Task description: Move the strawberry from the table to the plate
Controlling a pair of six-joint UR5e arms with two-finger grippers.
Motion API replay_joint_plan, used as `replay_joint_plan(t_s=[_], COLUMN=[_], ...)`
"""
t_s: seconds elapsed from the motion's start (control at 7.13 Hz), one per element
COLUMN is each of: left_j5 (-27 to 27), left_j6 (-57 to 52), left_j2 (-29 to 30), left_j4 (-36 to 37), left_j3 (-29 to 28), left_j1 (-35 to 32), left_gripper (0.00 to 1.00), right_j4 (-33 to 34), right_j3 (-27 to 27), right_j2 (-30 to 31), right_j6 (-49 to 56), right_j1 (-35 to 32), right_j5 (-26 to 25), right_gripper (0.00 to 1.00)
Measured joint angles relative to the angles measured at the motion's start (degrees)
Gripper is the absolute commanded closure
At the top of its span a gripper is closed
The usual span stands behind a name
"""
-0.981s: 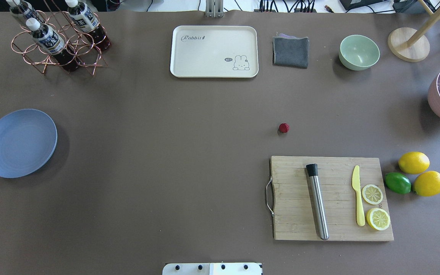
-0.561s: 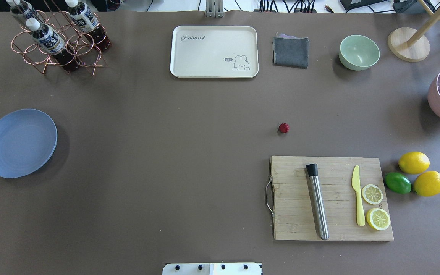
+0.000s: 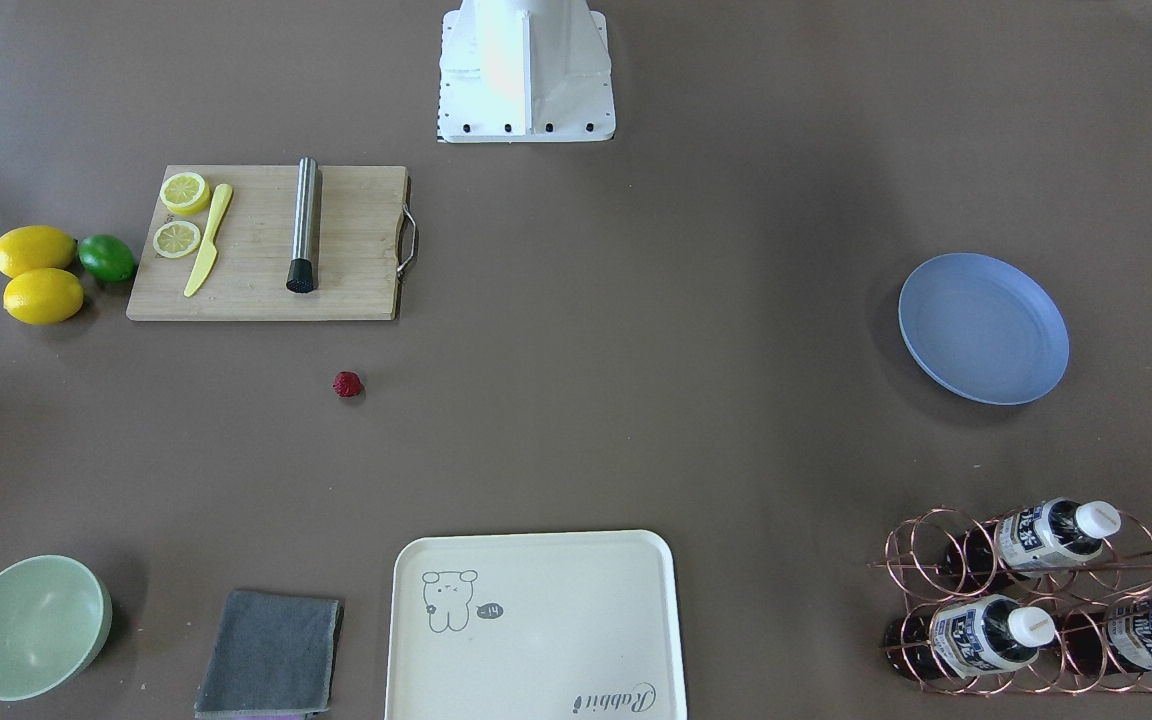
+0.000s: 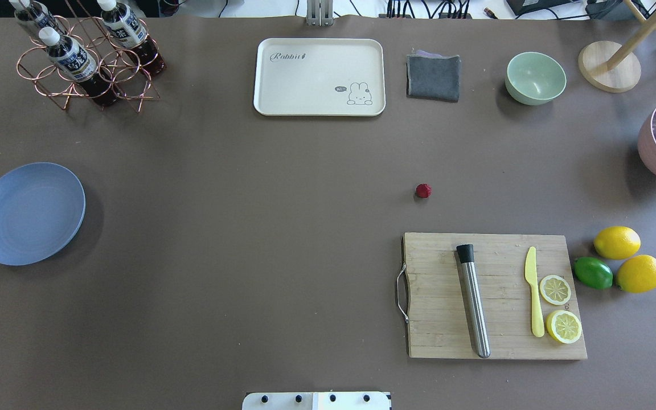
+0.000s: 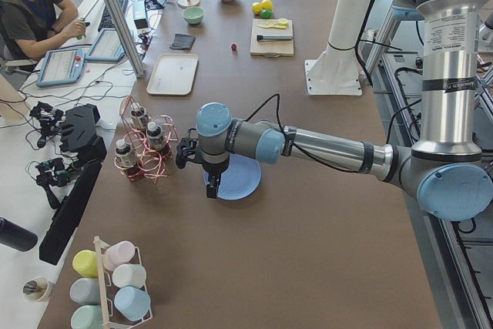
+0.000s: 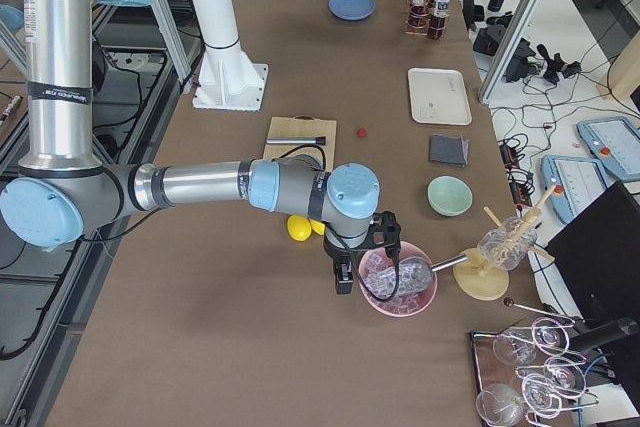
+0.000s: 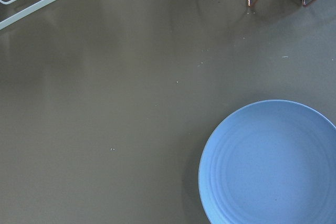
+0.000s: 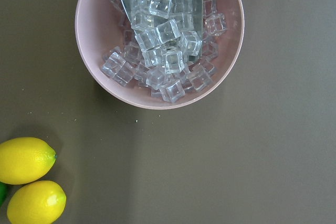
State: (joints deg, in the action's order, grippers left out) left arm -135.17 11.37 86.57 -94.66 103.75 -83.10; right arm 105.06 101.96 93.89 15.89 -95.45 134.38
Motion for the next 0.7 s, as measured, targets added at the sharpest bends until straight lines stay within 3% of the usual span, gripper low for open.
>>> replay_joint_plan(t_s=[0.42,0.7], left_j5=[0.3,0.5], left_j6=[-0.1,1.1], left_j2=[1.2,3.9], left_j4=[-0.3,-4.9], left_j3=[-2.9,-9.7], left_j1=[1.5,5.1], left_gripper=[0.02,0.03], right_j4=[0.0,0.1], right_j3=[0.1,0.2], right_j2=[-0.4,-0.6], right_j6=[-0.5,-0.6], right_j1=[0.1,0.2], right_j5=[0.1,0.5], right_gripper=[0.00,0.00])
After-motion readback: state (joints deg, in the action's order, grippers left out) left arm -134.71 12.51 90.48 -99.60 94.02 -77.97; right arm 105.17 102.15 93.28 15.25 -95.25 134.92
